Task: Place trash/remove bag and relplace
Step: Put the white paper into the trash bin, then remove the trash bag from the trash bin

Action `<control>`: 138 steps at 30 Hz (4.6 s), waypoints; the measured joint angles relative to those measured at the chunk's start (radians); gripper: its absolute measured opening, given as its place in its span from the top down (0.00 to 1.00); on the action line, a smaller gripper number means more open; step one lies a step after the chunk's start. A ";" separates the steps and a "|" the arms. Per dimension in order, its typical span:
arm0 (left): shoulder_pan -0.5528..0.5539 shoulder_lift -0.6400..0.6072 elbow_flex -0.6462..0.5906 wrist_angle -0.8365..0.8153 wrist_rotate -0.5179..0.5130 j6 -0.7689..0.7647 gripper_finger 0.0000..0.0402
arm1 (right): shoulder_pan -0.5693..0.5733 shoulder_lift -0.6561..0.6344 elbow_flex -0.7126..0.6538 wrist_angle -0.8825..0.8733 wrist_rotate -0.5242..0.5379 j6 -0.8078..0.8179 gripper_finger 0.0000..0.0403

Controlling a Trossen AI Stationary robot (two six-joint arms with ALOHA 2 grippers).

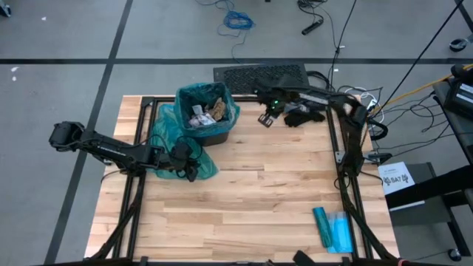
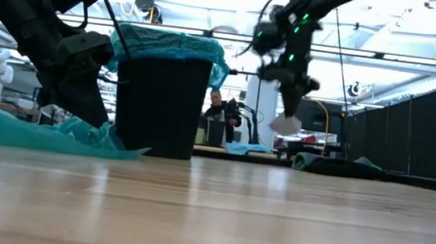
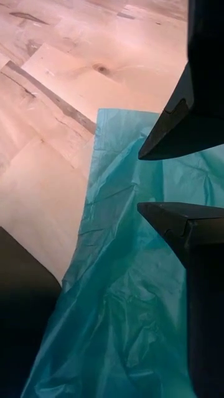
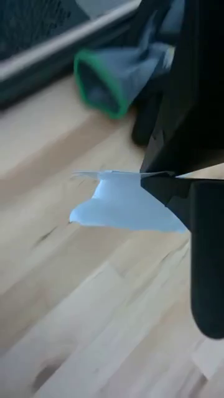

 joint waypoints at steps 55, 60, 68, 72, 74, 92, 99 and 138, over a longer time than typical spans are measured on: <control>0.000 0.000 0.000 0.034 0.050 0.067 0.71 | 0.168 0.107 0.450 0.504 -0.298 0.091 0.60; 0.000 0.000 0.000 0.032 0.048 0.068 0.71 | 0.126 0.082 0.451 0.451 -0.205 0.113 0.58; 0.000 -0.007 0.000 0.029 0.029 -0.013 0.71 | 0.067 0.079 0.450 0.289 -0.206 0.121 0.64; 0.000 -0.082 0.000 0.014 0.015 -0.013 0.71 | 0.050 0.049 0.450 0.225 -0.193 0.068 0.68; 0.000 -0.130 0.000 -0.008 -0.015 -0.013 0.71 | 0.044 0.030 0.450 0.194 -0.164 0.047 0.69; 0.001 -0.371 0.145 -0.674 -0.109 -0.287 1.00 | 0.016 -0.075 0.170 0.044 -0.135 0.004 0.98; 0.009 -0.375 0.190 -0.849 -0.113 -0.557 1.00 | -0.001 -0.184 -0.108 0.245 -0.251 0.075 1.00; 0.840 0.116 0.188 -0.037 0.095 0.111 1.00 | -0.145 0.007 -0.333 1.124 -0.693 0.251 1.00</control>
